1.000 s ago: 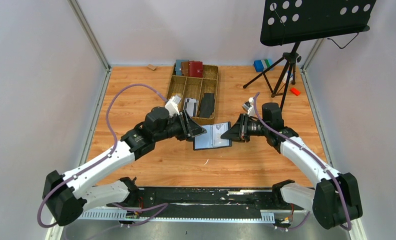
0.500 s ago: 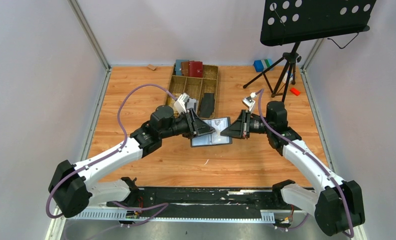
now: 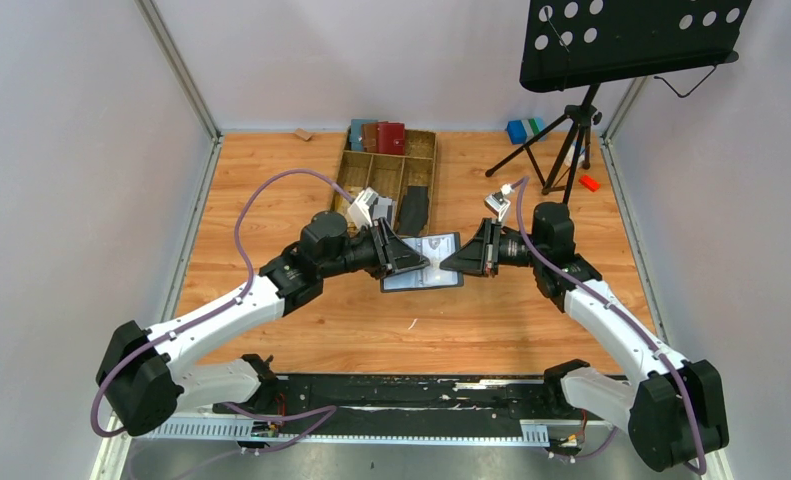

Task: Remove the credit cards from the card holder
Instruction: Remove the credit card from the card holder.

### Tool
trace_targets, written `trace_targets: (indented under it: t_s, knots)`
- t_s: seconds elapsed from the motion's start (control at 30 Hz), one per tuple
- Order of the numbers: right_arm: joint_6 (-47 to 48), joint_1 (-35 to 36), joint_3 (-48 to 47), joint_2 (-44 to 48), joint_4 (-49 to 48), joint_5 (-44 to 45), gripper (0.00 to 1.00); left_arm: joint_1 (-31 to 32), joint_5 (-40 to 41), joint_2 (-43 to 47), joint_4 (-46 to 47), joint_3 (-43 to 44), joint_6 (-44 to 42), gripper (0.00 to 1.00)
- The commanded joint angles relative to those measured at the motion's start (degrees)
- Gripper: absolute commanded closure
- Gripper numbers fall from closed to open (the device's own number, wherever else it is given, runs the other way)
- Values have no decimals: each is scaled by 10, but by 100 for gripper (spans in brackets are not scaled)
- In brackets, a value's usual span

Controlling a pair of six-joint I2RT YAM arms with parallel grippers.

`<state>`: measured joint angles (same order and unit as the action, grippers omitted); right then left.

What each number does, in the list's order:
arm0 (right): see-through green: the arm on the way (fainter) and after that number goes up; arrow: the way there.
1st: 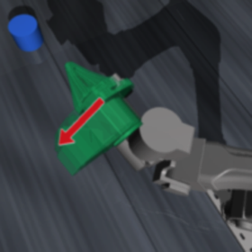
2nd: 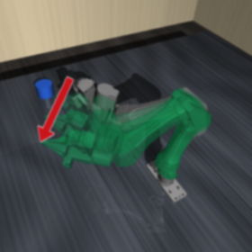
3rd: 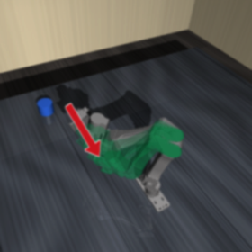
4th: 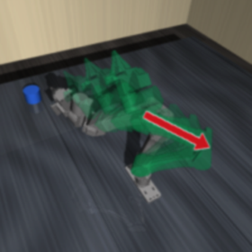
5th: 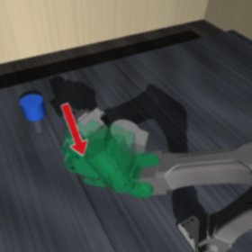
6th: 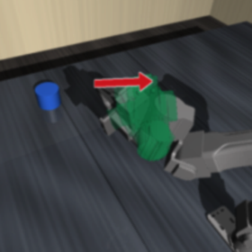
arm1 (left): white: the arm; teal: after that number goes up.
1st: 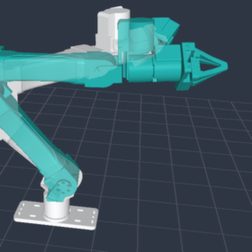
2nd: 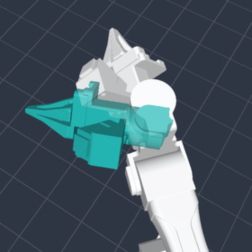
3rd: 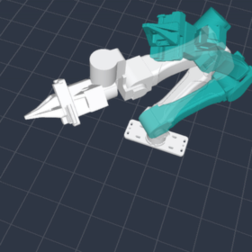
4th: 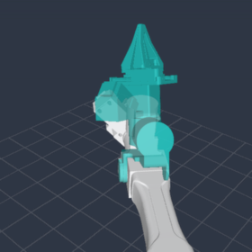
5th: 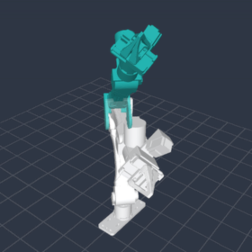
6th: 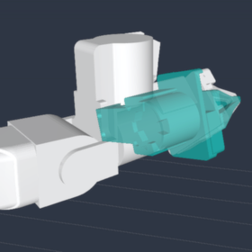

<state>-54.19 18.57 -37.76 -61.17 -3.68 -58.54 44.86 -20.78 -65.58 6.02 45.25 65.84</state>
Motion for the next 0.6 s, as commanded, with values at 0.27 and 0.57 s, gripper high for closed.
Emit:
trace_targets:
  t_s: [0.27,0.57]
  knots:
    - [51,1,-40,0,78,48,100,-16,107,62,-167,-10,-34,62]
    - [36,-14,-51,-16,99,72,100,-29,113,128,-158,-69,-12,44]
